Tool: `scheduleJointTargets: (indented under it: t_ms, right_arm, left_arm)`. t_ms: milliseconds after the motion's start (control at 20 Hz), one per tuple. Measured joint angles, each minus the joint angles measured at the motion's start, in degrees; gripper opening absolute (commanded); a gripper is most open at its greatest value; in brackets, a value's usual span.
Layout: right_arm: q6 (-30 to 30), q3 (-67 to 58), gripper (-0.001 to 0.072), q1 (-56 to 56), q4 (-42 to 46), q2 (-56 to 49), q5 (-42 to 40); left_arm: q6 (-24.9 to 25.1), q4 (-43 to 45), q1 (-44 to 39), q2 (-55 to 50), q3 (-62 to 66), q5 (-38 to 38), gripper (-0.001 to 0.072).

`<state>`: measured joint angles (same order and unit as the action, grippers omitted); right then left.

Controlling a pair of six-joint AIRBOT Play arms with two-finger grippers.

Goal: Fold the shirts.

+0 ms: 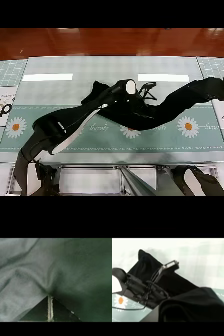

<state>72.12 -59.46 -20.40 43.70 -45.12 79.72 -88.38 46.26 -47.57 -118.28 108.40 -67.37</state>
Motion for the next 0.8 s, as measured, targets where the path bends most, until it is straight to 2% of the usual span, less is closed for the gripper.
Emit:
scheduleJointTargets:
  t_ms: [150, 350, 500, 800]
  right_arm:
    - [0.4, 0.0, 0.0024, 2.6, -0.7, -0.1, -0.7]
    - [0.9, -0.9, 0.0024, 12.1, -4.1, -4.5, -5.2]
    - [1.0, -5.0, 0.0024, 22.2, -6.1, -12.4, -10.2]
    - [1.1, -20.8, 0.0024, 36.9, -8.4, -35.3, -16.3]
  left_arm:
    - [-0.2, 2.1, 4.6, 2.6, 1.4, -3.8, 0.0020]
    - [-0.7, 8.2, 15.1, 12.7, -4.1, -7.5, 0.0021]
    - [-0.9, 12.7, 24.4, 24.7, -15.3, -5.9, 0.0021]
    - [0.4, 15.1, 39.1, 48.6, -42.3, 0.5, 0.0021]
